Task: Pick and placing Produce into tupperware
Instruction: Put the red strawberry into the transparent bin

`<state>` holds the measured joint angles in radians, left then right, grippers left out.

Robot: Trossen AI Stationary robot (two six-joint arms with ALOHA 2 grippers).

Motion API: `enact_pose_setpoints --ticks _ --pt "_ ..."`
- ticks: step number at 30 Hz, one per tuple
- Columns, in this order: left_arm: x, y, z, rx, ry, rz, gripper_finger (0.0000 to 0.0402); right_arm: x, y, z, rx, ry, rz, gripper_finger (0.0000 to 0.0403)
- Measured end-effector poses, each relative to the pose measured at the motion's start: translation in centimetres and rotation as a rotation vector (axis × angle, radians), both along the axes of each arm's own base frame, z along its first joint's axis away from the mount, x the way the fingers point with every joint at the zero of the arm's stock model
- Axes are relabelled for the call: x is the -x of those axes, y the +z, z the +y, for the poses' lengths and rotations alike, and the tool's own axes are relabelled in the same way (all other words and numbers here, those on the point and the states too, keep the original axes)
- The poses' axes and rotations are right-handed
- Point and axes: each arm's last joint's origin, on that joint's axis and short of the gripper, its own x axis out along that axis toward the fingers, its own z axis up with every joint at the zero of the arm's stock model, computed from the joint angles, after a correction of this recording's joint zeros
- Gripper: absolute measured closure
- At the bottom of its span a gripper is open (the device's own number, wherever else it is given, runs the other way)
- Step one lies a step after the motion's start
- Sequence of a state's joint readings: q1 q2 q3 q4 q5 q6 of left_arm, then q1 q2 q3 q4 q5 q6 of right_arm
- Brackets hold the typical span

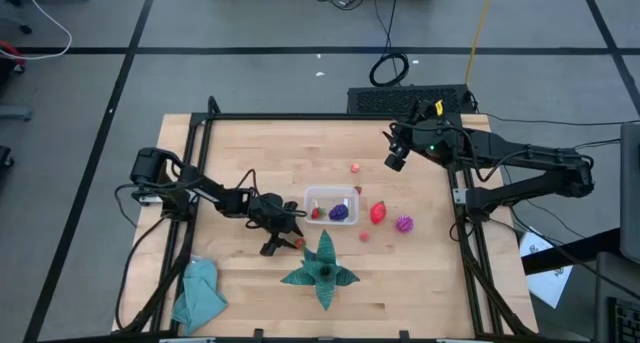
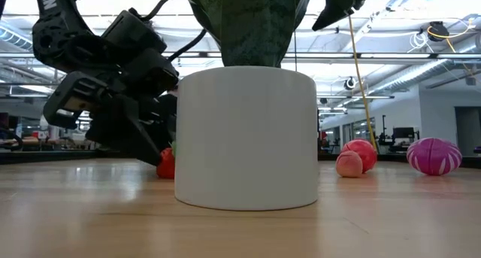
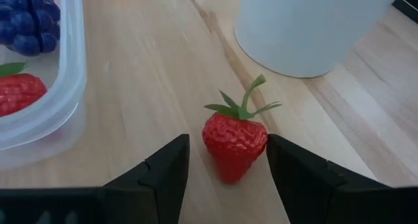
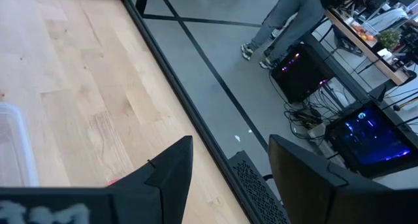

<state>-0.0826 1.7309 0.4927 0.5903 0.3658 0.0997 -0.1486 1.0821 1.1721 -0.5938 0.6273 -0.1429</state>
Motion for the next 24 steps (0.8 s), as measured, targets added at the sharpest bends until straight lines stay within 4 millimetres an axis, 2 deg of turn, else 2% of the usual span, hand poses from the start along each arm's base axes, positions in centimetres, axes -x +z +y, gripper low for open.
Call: enact_pose_setpoints --ticks 9,17,24 --pt "-0.5 -1.2 -0.1 0.022 0.008 -0.015 0.0192 0.0 0.0 0.0 0.0 0.0 0.0 0.0211" --pt "-0.6 -1.3 -0.1 0.029 -0.001 -0.024 0.0194 0.0 0.0 0.0 -0.002 -0.002 -0.005 0.0211" --pt "-0.6 -1.3 -0.1 0.03 0.001 -0.022 0.0245 0.0 0.0 0.0 -0.002 -0.002 -0.005 0.0211"
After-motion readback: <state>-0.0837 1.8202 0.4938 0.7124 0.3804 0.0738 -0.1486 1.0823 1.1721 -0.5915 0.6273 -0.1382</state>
